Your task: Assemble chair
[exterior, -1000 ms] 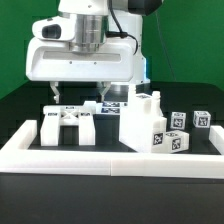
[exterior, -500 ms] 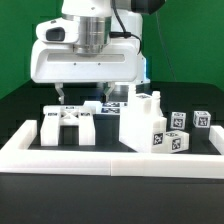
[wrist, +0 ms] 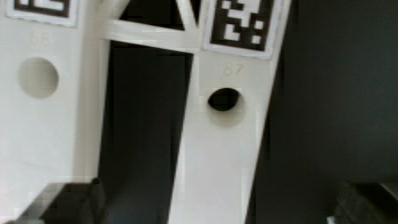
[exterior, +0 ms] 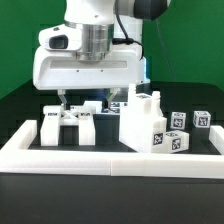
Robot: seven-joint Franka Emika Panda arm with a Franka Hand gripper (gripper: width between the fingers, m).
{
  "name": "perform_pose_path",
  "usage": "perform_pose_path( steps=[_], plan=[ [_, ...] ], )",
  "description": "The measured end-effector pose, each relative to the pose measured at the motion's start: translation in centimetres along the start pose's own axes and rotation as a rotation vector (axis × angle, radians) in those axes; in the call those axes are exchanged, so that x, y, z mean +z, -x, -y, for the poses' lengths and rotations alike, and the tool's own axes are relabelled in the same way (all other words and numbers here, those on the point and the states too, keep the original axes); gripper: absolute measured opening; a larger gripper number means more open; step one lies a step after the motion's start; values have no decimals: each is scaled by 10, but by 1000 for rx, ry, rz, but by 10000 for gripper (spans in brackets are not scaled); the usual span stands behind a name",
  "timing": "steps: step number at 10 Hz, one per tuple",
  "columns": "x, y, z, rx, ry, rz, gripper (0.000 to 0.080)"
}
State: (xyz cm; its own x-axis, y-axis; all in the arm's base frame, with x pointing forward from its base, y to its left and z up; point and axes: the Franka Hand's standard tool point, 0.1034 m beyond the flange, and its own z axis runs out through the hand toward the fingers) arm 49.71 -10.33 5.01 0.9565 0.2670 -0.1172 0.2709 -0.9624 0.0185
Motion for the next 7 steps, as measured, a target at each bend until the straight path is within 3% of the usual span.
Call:
perform_pose_path(
  steps=[3,7],
  plan=[
    [18,4,0,-4,11,9,649],
    [29,6,3,-11,8,27,649]
  ],
)
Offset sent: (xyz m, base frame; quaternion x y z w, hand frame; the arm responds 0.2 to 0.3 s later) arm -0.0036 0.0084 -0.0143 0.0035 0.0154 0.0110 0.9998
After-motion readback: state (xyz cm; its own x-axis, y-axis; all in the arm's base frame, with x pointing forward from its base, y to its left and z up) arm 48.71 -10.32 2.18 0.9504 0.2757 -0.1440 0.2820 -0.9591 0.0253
